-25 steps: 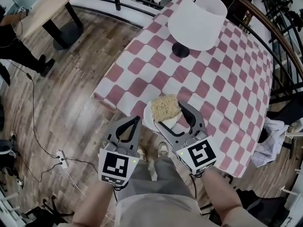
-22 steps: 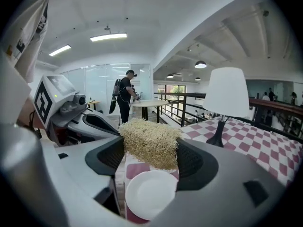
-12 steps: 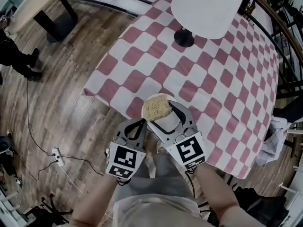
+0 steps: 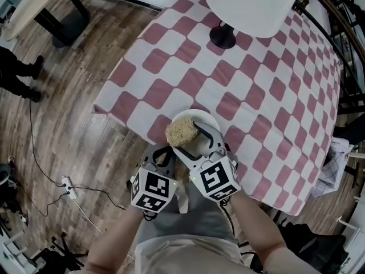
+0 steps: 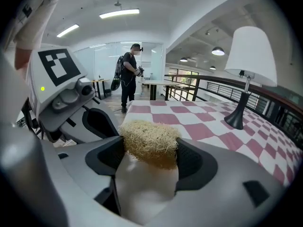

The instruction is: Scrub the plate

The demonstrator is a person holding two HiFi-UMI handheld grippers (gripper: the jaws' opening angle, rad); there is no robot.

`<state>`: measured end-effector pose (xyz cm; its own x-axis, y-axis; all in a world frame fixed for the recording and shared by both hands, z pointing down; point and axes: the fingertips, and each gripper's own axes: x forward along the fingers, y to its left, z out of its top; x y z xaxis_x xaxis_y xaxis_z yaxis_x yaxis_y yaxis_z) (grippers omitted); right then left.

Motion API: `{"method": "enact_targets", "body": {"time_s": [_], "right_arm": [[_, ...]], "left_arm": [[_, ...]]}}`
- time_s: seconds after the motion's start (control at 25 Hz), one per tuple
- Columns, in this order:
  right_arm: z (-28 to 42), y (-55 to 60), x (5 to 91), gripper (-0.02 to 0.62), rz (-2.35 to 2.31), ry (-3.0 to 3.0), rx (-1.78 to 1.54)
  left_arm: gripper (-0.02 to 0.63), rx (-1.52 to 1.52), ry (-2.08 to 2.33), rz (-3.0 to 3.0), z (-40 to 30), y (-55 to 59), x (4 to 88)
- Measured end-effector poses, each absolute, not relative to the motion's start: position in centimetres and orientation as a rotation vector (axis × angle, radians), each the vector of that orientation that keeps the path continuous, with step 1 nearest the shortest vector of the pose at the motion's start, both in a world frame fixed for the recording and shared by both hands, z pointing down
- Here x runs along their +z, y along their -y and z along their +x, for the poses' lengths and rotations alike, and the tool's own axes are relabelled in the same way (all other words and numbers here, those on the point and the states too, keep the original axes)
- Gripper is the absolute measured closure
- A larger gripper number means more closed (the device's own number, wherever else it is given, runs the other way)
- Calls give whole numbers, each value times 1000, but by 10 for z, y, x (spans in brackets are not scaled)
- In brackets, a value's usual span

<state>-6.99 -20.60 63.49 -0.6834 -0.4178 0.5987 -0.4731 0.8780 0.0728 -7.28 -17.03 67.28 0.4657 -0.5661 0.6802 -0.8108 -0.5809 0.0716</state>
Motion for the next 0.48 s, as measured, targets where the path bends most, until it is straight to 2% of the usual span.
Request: {"method": "enact_targets", "body": {"time_s": [0.2,0.48], "right_arm": [[-52,217,643,264,664,2339,85],[14,243,646,264,873,2244,173]], "left_arm": [[592,835,1173,2290,-74,175,671],[592,691,1183,2245,-78,184,665]]}}
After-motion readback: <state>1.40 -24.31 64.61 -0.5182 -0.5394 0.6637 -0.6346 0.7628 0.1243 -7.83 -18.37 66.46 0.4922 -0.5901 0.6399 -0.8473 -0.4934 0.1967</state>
